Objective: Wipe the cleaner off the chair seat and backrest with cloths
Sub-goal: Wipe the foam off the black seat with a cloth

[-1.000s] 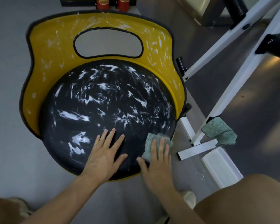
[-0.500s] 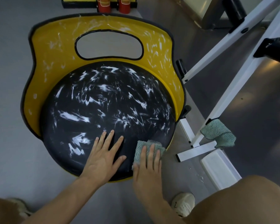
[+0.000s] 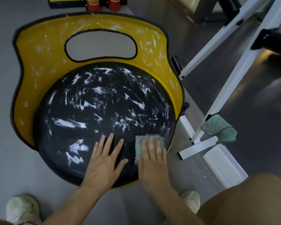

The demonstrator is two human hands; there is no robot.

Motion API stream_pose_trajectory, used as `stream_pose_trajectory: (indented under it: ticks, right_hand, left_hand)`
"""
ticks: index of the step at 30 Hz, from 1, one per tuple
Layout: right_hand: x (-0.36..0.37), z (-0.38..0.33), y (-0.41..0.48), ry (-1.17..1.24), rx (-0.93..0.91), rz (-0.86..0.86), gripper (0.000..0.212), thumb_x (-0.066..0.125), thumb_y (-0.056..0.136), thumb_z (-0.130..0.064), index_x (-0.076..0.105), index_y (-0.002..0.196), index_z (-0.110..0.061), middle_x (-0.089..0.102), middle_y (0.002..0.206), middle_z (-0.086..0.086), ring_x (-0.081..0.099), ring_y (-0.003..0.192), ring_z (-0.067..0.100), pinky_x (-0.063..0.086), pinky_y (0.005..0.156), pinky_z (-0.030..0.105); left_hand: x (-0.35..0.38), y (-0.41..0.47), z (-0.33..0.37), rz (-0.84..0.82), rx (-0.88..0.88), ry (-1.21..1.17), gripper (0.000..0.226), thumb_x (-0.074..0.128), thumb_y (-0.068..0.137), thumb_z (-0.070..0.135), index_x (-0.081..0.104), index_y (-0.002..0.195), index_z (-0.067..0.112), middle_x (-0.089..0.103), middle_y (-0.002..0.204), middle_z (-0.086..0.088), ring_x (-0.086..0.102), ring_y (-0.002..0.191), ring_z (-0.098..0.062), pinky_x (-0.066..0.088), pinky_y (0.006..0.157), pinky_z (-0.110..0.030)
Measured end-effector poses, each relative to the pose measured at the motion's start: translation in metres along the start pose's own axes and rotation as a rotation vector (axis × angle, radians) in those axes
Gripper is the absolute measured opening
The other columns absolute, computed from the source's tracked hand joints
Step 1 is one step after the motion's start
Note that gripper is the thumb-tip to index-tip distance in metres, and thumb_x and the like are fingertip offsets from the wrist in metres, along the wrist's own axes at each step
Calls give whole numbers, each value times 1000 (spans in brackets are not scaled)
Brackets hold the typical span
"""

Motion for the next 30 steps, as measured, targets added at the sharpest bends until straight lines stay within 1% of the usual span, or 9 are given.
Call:
stream_pose_trajectory:
  ticks: [3, 6, 9, 15, 17, 20, 22, 26, 30]
  right_hand:
    - [-10, 26, 44, -15, 92, 2, 68, -2, 98, -51, -8, 159, -22, -13, 167, 6, -10, 155, 32, -1, 125, 52]
    - [2, -7, 1, 37, 165, 40, 65, 13, 104, -44, 14, 161, -13, 7, 168, 14, 9, 154, 37, 15, 121, 54]
    - [12, -22, -32, 39, 53, -36, 61, 10, 107, -45, 23, 159, -15, 23, 165, 13, 23, 151, 36, 20, 115, 51]
    - [-12, 27, 54, 54, 160, 7, 67, -7, 97, -52, -14, 158, -25, -24, 162, 0, -22, 152, 26, -2, 124, 52]
    - [-7, 16, 35, 67, 172, 26, 68, 0, 100, -50, -7, 160, -20, -17, 166, 5, -14, 154, 29, 0, 125, 52]
    - [6, -5, -19, 51, 103, 48, 64, 24, 103, -43, 24, 159, -12, 19, 166, 14, 17, 152, 36, 17, 118, 49]
    - [9, 0, -20, 48, 57, 2, 64, 28, 102, -44, 28, 158, -14, 24, 164, 13, 21, 150, 35, 19, 116, 49]
    - [-11, 34, 50, 24, 135, 11, 68, -2, 98, -54, -9, 159, -24, -15, 165, 3, -10, 155, 30, -5, 124, 47]
    - [-13, 35, 52, 93, 195, 6, 68, 1, 100, -52, -12, 159, -21, -20, 165, 3, -14, 154, 30, -5, 125, 47]
  left_hand:
    - [-2, 0, -1, 1, 17, 0, 73, 11, 94, 67, 16, 159, 33, 5, 168, -6, -1, 155, -28, 2, 125, -44]
    - [-3, 4, 0, 1, 6, -23, 73, 13, 95, 66, 20, 159, 32, 8, 168, -7, 1, 155, -30, 8, 125, -48]
    - [-1, 12, 1, -22, -7, -35, 73, 15, 96, 66, 25, 158, 31, 13, 167, -9, 5, 155, -32, 14, 124, -50]
    - [-4, 11, 0, -22, 11, -11, 72, 20, 96, 64, 31, 157, 28, 20, 166, -12, 13, 153, -35, 18, 123, -52]
    - [-3, 7, 1, -25, 10, -14, 72, 19, 96, 63, 31, 157, 27, 20, 166, -12, 13, 153, -34, 19, 122, -52]
    - [-3, 8, 3, -33, -7, -2, 73, 14, 96, 65, 27, 158, 28, 16, 167, -11, 8, 154, -34, 15, 124, -50]
    - [-3, 9, 5, -48, -8, -3, 74, 13, 95, 66, 25, 158, 29, 13, 167, -11, 7, 154, -34, 14, 124, -49]
    - [-6, 12, 7, -57, -6, 8, 77, 8, 92, 67, 20, 159, 30, 9, 168, -11, 3, 155, -35, 8, 125, -48]
    - [-9, 13, 10, -52, -8, -13, 82, 2, 88, 68, 14, 160, 31, 2, 168, -10, -4, 155, -34, -2, 123, -44]
Point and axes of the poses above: each hand's wrist, its own y-axis towards the middle knuckle, its own x-axis out of the palm, z = x × y, the point moved 4 cm from there along y, towards the middle knuckle
